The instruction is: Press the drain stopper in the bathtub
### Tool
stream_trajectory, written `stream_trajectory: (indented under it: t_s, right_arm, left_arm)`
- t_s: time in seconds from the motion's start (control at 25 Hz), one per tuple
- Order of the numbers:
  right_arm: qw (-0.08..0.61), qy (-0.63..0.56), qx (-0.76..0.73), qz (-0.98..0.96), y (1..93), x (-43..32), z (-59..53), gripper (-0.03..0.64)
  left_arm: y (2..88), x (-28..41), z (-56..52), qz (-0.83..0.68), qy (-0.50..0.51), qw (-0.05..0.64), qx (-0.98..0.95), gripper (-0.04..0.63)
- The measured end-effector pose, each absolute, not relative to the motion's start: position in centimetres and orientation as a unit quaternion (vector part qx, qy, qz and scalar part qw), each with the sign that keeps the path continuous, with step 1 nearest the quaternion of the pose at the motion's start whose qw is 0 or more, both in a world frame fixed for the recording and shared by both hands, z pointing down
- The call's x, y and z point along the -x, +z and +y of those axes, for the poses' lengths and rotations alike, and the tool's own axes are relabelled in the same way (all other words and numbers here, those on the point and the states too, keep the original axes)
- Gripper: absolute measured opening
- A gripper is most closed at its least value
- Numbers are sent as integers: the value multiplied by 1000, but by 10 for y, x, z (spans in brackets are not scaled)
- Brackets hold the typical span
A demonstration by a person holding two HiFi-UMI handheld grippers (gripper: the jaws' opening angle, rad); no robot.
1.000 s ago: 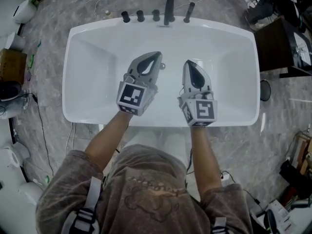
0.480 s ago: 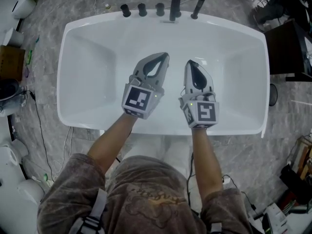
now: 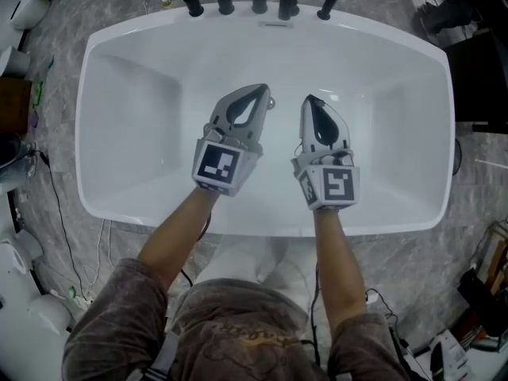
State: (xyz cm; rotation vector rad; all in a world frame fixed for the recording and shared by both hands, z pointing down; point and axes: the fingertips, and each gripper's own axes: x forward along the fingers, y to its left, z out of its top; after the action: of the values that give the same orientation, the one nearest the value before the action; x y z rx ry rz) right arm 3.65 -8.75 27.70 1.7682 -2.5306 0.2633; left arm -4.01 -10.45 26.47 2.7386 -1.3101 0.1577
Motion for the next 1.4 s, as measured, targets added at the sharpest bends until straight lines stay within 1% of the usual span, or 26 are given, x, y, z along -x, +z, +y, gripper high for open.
stream_trajectory:
  t_s: [0.96,1.4]
  right_arm:
    - [11,83,-550,-831,426,-55,-140,-2]
    - [8,92,-540,-836,489,-57,-146,-2]
  left_arm:
    - [416,15,-147,-430,51,42,-900,1]
    - [478,11,-156,-444,46,54,-893,1]
